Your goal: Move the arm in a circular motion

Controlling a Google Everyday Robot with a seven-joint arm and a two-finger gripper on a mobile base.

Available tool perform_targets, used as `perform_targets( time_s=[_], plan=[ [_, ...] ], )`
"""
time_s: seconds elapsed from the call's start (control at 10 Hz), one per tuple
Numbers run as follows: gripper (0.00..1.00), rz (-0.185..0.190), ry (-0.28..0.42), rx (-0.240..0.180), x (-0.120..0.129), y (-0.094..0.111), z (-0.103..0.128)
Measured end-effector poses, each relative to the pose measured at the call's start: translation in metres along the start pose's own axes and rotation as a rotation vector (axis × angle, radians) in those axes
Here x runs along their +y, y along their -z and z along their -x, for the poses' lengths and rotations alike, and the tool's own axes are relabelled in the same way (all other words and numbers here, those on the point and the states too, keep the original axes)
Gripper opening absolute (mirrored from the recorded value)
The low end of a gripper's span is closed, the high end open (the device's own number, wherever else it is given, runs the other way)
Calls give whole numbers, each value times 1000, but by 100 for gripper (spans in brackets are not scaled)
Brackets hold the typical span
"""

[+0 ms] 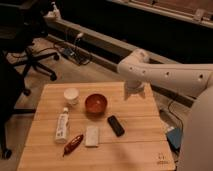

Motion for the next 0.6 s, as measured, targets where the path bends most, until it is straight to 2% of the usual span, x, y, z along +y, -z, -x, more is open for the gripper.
perform_targets(
  time_s=[0.1,0.4,0.5,0.6],
  plan=[
    [65,36,142,-60,60,26,-9],
    [65,99,401,-149,158,71,-27],
    [65,127,529,-186,206,90,-31],
    [65,151,627,-225,247,106,-28]
  ],
)
